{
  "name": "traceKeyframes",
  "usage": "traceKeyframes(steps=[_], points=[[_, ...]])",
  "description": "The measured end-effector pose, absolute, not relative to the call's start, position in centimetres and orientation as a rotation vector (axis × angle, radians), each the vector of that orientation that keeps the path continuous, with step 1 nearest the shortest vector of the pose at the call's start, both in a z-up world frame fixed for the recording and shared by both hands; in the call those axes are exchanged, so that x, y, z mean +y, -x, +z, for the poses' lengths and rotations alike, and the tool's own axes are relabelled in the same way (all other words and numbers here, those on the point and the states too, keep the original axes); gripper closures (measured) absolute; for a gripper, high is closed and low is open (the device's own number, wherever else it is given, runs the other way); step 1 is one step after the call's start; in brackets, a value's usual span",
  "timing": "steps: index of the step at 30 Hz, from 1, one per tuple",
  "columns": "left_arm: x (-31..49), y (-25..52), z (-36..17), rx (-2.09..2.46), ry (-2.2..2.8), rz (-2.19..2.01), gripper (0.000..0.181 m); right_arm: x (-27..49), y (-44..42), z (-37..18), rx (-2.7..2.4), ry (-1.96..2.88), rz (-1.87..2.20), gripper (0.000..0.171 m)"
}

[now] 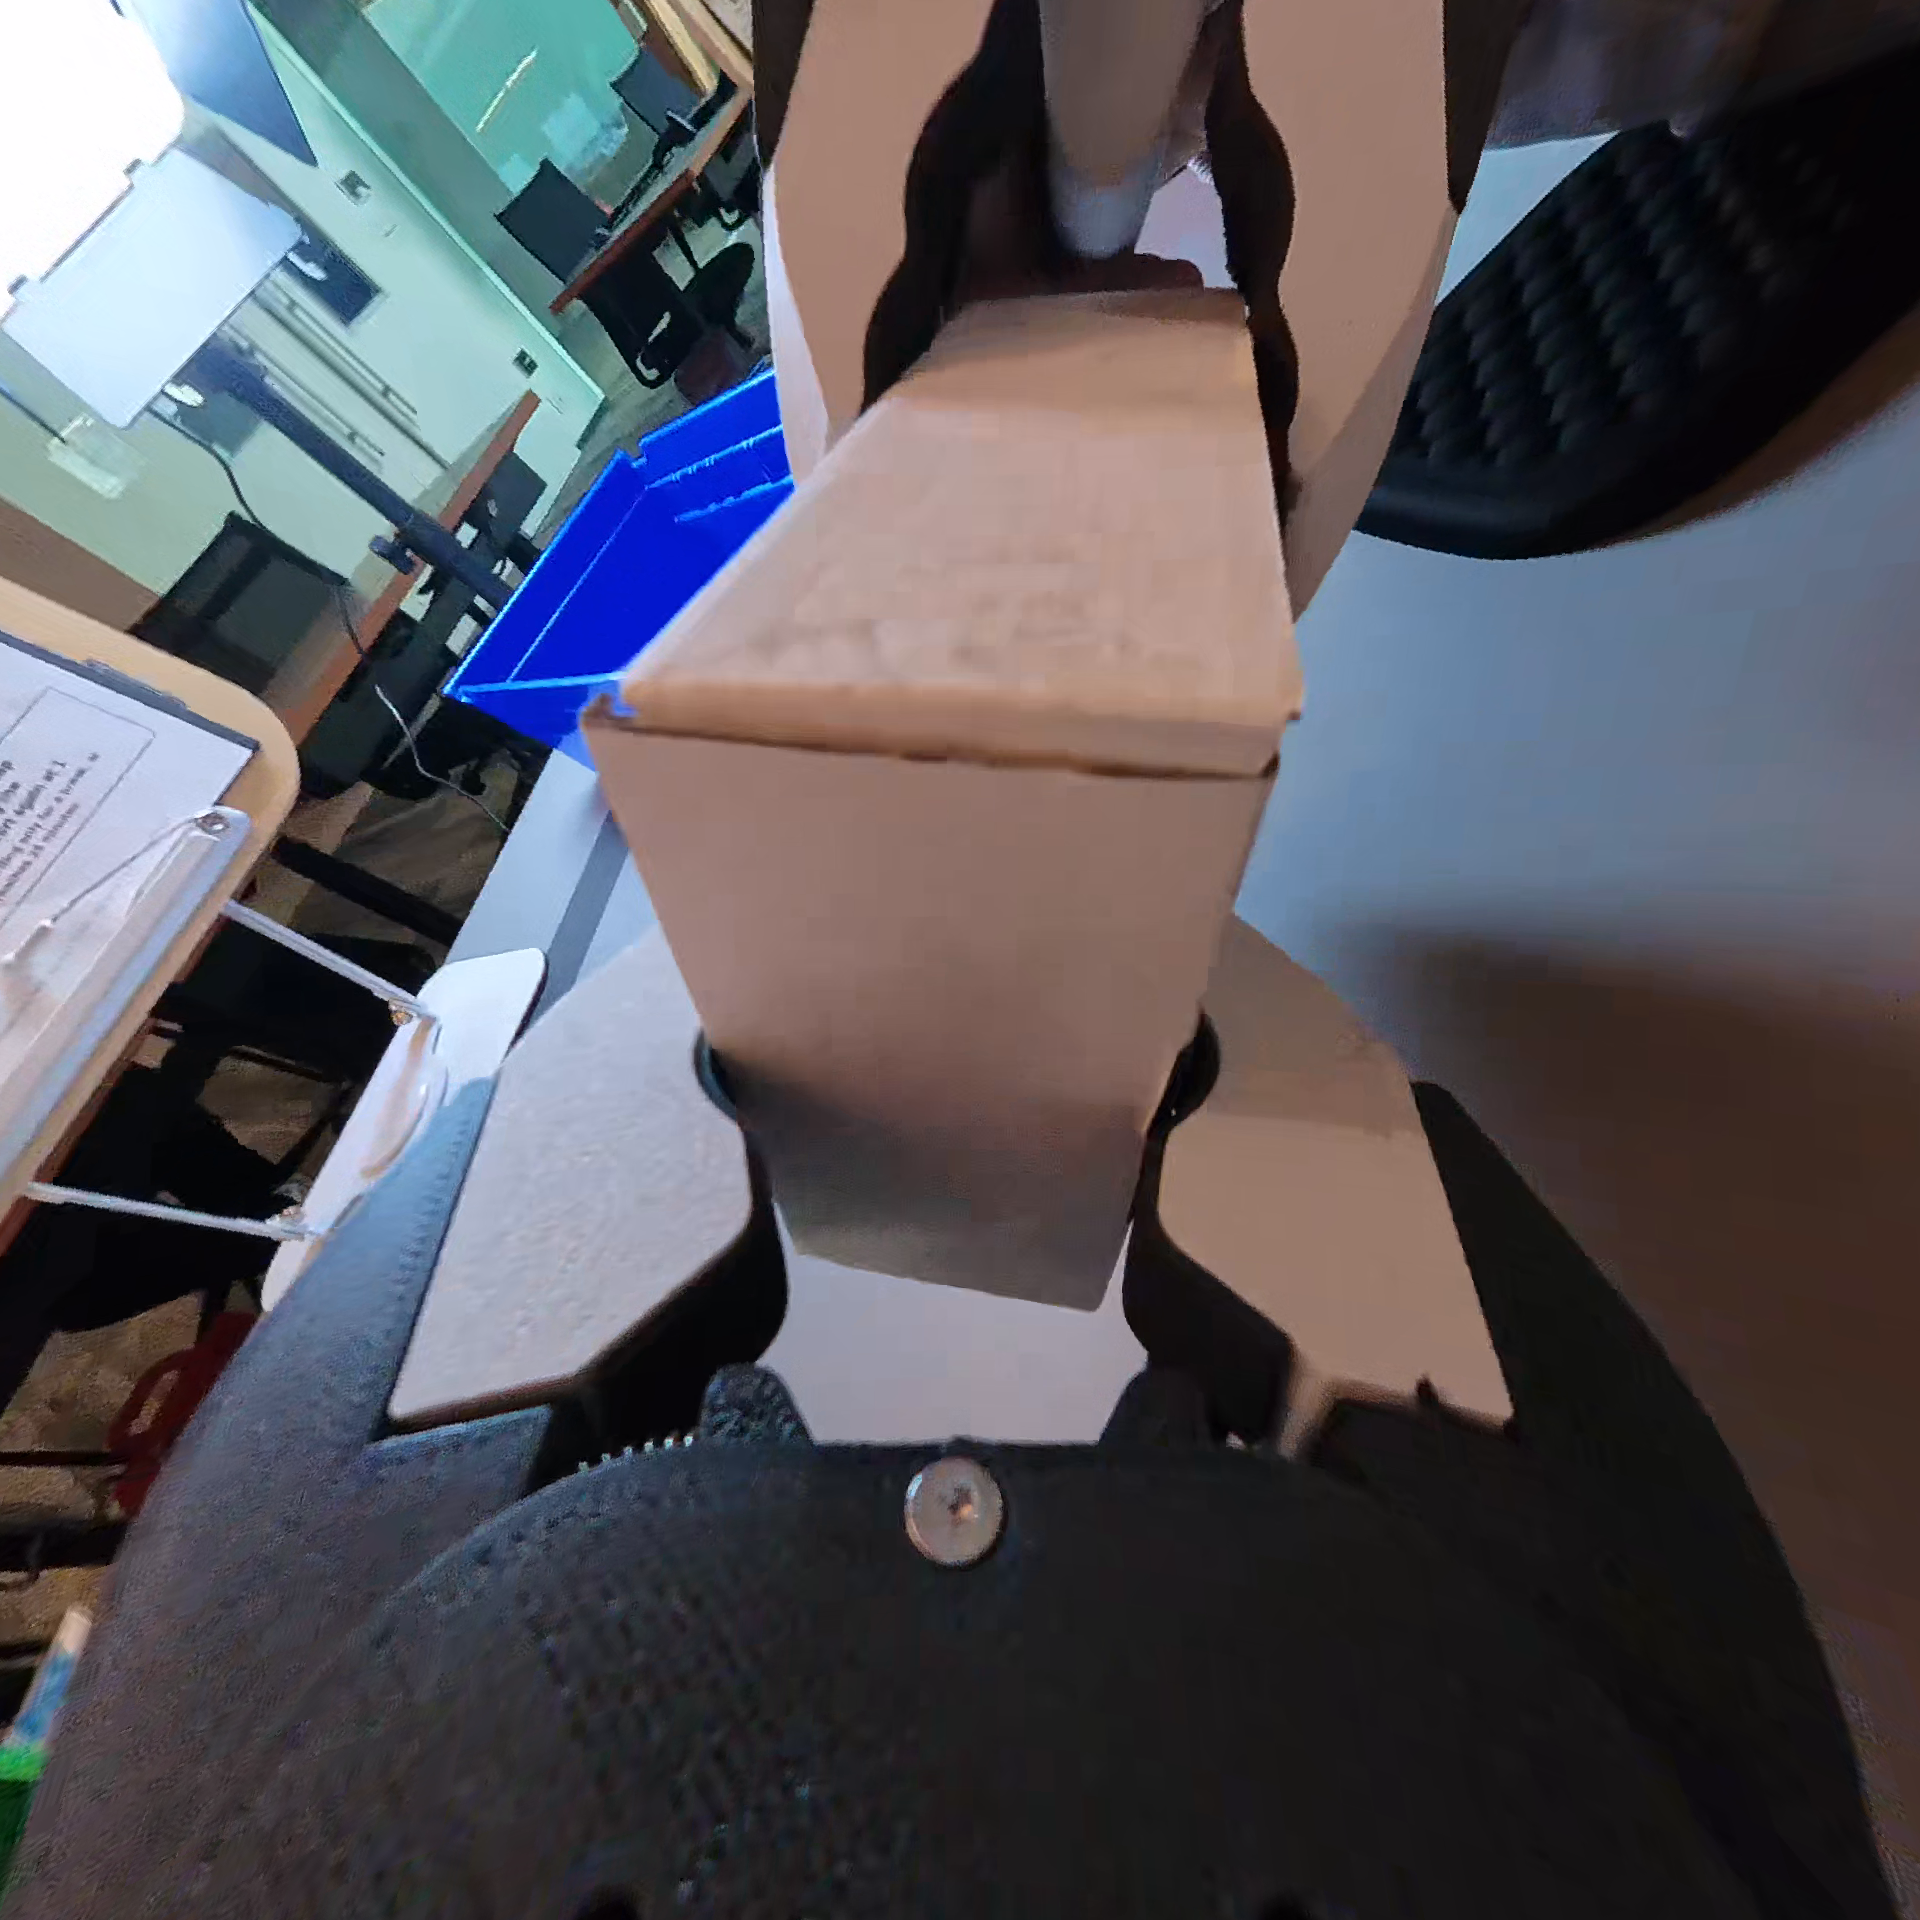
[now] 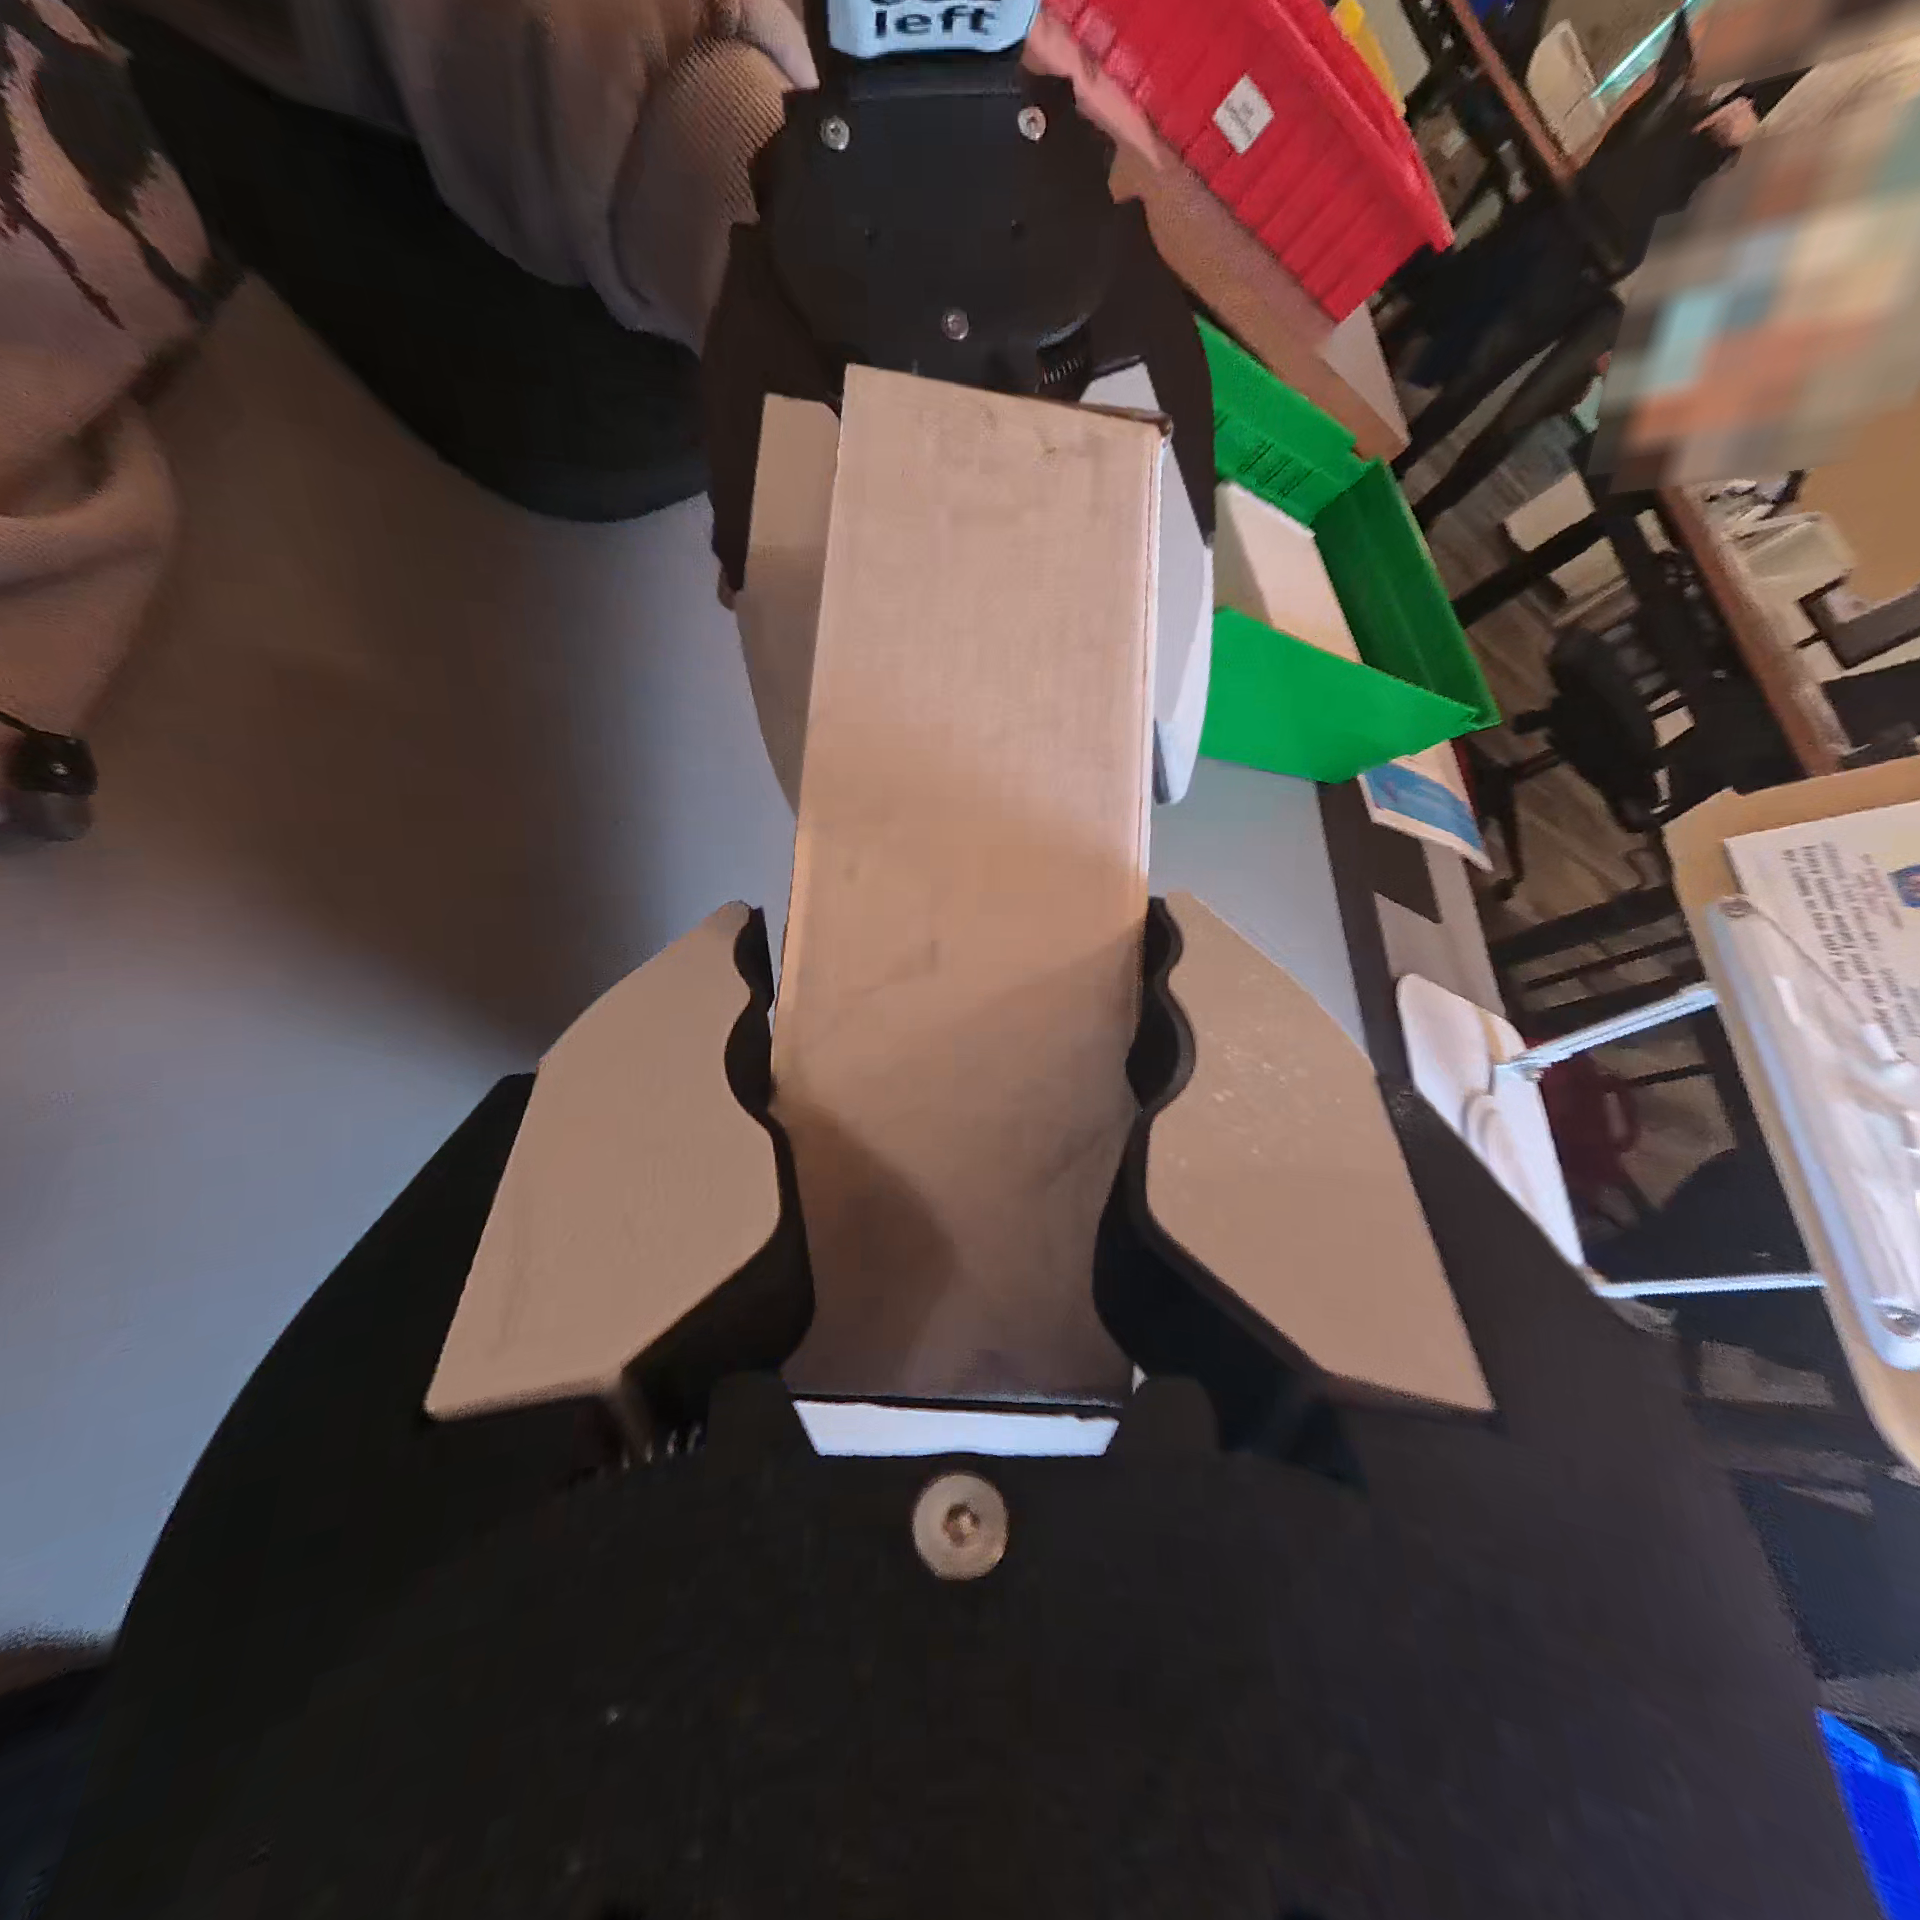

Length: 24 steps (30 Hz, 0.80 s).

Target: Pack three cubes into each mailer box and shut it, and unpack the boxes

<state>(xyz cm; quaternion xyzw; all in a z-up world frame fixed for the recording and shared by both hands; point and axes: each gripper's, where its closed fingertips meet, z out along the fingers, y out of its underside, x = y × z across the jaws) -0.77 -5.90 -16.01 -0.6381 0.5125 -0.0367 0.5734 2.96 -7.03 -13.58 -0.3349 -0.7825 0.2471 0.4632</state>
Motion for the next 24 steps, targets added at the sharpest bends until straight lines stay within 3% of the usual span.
traceKeyframes(steps=[8,24], points=[[-5.9,1.3,-19.0,1.133,1.681,-0.163,0.101,-5.5,-1.8,-16.8,-1.921,0.909,0.393,0.105],[-5.0,2.1,-19.1,1.105,1.705,-0.059,0.098,-5.3,-1.5,-16.0,-1.88,0.888,0.267,0.109]])
